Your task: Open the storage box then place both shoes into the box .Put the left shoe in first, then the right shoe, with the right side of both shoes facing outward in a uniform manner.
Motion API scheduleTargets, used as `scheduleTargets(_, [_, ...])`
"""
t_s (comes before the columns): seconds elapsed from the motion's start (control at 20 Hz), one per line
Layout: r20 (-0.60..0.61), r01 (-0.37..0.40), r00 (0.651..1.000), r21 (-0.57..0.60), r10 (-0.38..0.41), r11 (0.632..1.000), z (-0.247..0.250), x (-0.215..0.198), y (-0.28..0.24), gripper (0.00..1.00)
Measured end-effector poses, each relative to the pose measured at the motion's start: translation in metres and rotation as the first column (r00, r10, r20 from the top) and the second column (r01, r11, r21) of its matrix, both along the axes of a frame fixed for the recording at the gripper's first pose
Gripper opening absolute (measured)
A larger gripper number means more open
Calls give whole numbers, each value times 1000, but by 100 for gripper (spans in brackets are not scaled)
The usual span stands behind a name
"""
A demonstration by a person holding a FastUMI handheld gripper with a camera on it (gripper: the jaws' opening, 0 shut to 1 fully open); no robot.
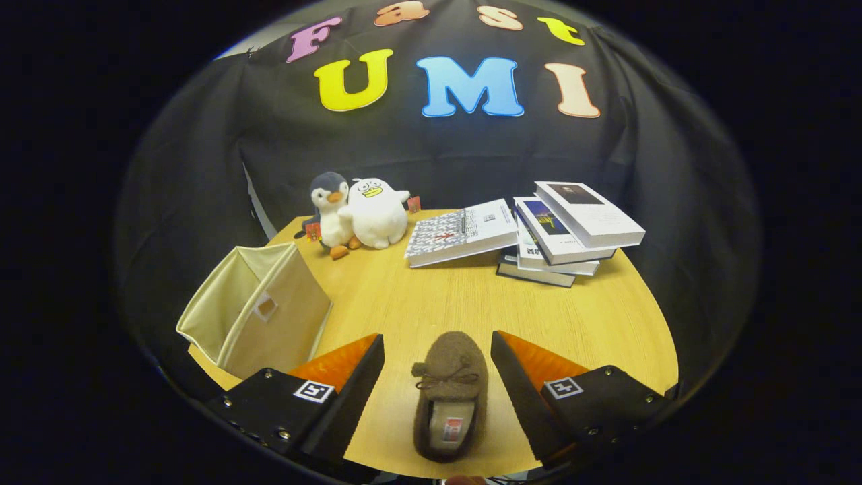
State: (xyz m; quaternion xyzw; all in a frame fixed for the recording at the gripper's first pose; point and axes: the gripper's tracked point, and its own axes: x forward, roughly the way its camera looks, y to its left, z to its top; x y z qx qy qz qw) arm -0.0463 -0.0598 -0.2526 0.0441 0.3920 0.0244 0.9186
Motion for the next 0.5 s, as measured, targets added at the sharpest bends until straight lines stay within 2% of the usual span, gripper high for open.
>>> scheduleTargets(0.5, [-118, -27, 993, -13, 25, 1000, -68, -41, -35, 98])
